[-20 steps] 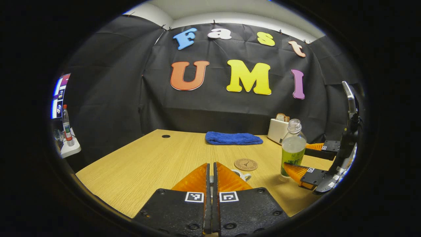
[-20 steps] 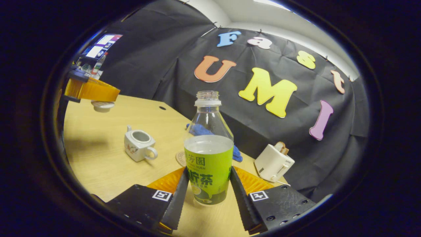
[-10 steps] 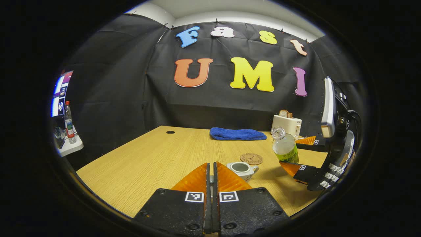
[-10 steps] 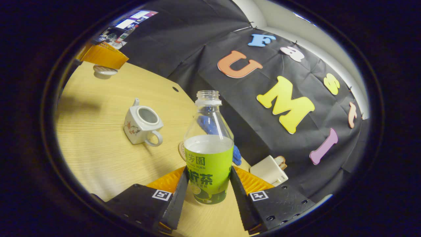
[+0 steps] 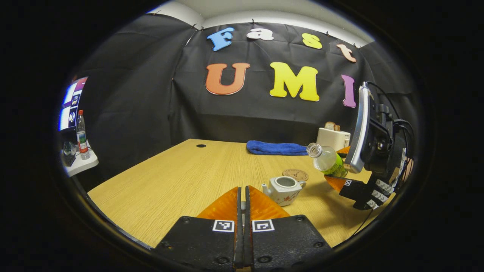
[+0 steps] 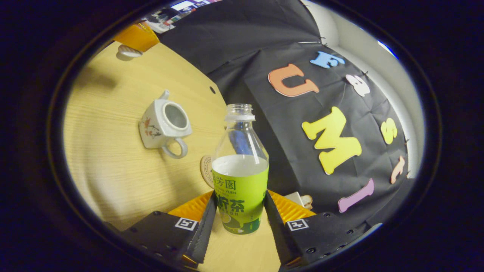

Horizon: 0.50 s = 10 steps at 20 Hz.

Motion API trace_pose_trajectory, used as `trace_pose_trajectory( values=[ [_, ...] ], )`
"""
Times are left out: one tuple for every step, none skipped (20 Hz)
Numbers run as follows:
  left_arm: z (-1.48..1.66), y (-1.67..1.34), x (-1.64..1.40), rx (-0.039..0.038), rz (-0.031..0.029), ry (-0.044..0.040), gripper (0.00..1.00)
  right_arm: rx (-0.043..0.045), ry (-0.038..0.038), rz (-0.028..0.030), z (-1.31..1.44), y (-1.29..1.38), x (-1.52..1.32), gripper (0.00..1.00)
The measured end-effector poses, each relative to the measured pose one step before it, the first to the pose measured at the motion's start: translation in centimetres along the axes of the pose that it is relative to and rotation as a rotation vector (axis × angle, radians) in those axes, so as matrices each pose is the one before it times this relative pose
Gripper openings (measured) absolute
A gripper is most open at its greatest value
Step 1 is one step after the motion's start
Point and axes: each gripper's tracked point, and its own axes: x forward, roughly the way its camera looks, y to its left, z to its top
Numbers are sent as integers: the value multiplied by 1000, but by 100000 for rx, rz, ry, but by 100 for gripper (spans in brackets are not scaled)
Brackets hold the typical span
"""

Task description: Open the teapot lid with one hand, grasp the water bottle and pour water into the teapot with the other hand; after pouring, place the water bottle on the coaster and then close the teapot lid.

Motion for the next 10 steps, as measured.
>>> trace_pose_trajectory(
  values=[
    [-112, 162, 99, -398, 57, -29, 3, -5025, 120, -693, -52, -75, 83, 72],
    [-117, 26, 3, -326, -148, 123, 3, -4282, -223, -730, 0, -82, 83, 71],
    [-44, -60, -97, -128, -433, 6, 3, -3466, -12, -395, 27, -16, -94, 72],
    [-78, 15, 60, -36, -238, 5, 3, -2502, -263, -68, 52, 115, -16, 72],
    [-65, -26, 67, -39, -276, -5, 3, -3104, -543, -616, 139, -81, -99, 72],
    [-58, -53, 107, -134, -321, 42, 3, -3921, -224, -1628, 169, -410, 144, 71],
    [-139, -23, -62, -77, -475, 224, 3, -3883, 351, -1389, 69, -213, -99, 72],
    [26, 24, -102, 199, -108, 16, 3, -2817, 535, -445, -47, 53, 19, 72],
    [-224, 126, -28, 739, 342, -100, 3, -2454, 367, 69, 124, 18, 21, 72],
    [-61, 160, -52, 948, 313, -197, 3, -3161, 499, -502, -28, -258, 32, 72]
  ],
)
